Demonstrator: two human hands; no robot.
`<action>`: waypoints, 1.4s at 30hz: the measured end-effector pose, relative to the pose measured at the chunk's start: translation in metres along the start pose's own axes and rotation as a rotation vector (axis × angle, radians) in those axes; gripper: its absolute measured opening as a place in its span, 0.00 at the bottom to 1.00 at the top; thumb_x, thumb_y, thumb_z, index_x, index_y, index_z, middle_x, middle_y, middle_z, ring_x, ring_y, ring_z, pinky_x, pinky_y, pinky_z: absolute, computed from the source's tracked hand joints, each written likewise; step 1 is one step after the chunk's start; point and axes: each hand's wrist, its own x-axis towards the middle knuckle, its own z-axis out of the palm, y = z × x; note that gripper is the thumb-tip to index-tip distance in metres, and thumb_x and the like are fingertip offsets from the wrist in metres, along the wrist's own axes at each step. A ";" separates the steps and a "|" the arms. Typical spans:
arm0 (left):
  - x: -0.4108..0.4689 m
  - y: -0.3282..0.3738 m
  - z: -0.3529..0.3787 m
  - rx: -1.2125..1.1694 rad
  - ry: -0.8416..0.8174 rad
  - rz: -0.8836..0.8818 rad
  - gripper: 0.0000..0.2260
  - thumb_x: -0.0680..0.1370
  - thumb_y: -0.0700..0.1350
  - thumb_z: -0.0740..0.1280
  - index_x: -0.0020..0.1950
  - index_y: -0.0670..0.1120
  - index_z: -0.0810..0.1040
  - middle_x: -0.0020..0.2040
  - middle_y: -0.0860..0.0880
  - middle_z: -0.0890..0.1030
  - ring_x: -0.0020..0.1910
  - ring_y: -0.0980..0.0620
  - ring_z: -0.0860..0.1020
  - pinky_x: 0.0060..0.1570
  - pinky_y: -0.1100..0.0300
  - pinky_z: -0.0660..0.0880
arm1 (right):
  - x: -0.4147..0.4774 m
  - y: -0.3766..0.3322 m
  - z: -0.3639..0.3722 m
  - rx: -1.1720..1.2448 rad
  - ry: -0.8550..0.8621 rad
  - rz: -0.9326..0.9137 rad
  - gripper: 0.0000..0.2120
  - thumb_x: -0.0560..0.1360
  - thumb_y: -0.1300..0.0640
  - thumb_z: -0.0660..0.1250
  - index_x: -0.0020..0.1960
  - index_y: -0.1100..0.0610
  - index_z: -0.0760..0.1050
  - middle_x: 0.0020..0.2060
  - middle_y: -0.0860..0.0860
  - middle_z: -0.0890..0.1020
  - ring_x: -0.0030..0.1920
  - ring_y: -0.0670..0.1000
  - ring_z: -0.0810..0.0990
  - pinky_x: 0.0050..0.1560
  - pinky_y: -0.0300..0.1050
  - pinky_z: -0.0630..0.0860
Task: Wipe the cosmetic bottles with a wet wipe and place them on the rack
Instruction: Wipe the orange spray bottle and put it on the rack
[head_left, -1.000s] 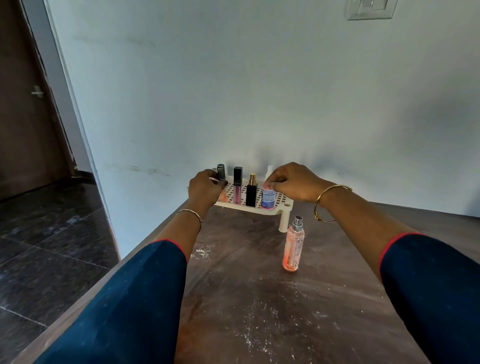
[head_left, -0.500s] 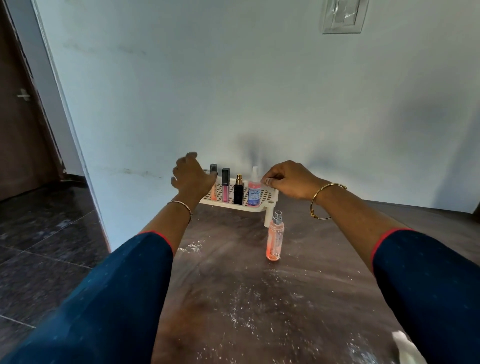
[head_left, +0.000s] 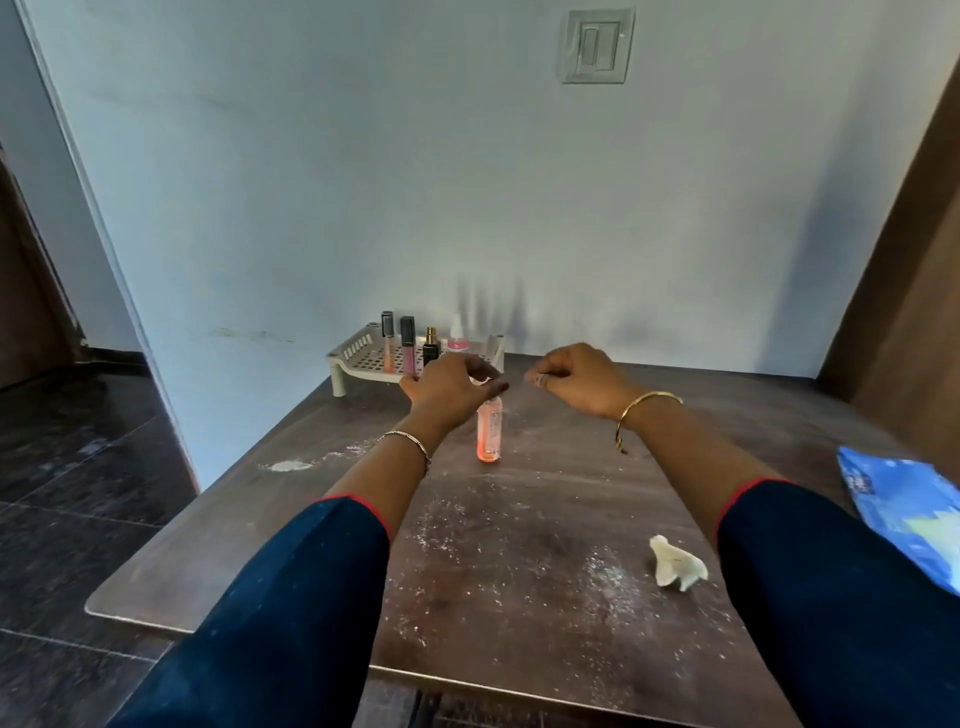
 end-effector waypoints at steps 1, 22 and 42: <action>-0.001 0.002 0.001 0.049 -0.006 0.015 0.12 0.72 0.60 0.68 0.52 0.57 0.81 0.53 0.58 0.82 0.59 0.54 0.76 0.58 0.47 0.58 | -0.008 0.006 0.001 -0.010 -0.006 -0.001 0.07 0.76 0.56 0.66 0.50 0.57 0.81 0.51 0.52 0.83 0.50 0.49 0.79 0.51 0.41 0.72; -0.072 0.083 0.004 -0.243 -0.212 0.160 0.06 0.68 0.51 0.76 0.37 0.53 0.80 0.39 0.54 0.83 0.47 0.54 0.82 0.60 0.48 0.73 | -0.162 0.076 -0.029 -0.122 -0.163 0.158 0.14 0.68 0.47 0.74 0.48 0.55 0.81 0.42 0.47 0.83 0.40 0.45 0.80 0.42 0.35 0.76; -0.109 0.112 0.039 -0.446 -0.312 0.180 0.08 0.73 0.40 0.72 0.44 0.38 0.76 0.35 0.44 0.79 0.37 0.45 0.77 0.49 0.44 0.78 | -0.187 0.058 -0.003 -0.134 0.502 -0.159 0.08 0.73 0.64 0.68 0.50 0.55 0.80 0.45 0.50 0.82 0.44 0.51 0.79 0.45 0.48 0.78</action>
